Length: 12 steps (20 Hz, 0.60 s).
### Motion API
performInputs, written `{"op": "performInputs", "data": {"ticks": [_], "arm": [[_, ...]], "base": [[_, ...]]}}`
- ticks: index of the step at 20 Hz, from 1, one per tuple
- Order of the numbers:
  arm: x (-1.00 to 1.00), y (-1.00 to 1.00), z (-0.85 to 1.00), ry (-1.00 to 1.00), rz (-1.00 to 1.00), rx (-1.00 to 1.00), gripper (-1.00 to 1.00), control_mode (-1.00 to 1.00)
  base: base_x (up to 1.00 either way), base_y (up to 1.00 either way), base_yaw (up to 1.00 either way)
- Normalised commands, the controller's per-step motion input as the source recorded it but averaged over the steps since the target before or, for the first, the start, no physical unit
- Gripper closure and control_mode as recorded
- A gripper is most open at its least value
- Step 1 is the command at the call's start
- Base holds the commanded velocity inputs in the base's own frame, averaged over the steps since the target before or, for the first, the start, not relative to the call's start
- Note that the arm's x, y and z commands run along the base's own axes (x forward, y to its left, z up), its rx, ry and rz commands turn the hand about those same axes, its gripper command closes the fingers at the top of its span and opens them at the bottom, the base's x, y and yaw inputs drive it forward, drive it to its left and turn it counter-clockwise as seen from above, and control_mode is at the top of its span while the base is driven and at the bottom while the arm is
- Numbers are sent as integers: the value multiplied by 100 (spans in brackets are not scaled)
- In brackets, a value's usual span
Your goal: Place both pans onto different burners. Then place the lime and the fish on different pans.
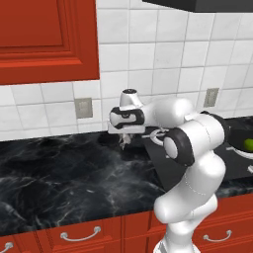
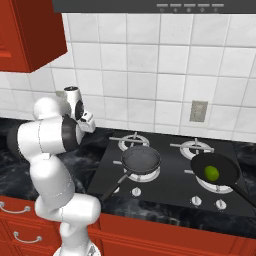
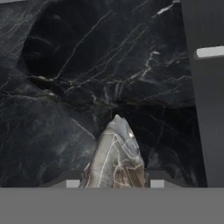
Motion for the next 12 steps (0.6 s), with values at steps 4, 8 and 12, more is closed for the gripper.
{"op": "performInputs", "data": {"ticks": [4, 8, 12], "arm": [[-6, -53, 16, 0, -2, 0, 100, -100], [0, -50, 23, 0, -3, 0, 100, -100], [-1, -46, 25, 0, -4, 0, 100, -100]], "base": [[0, 0, 0], [0, 0, 0], [0, 0, 0]]}}
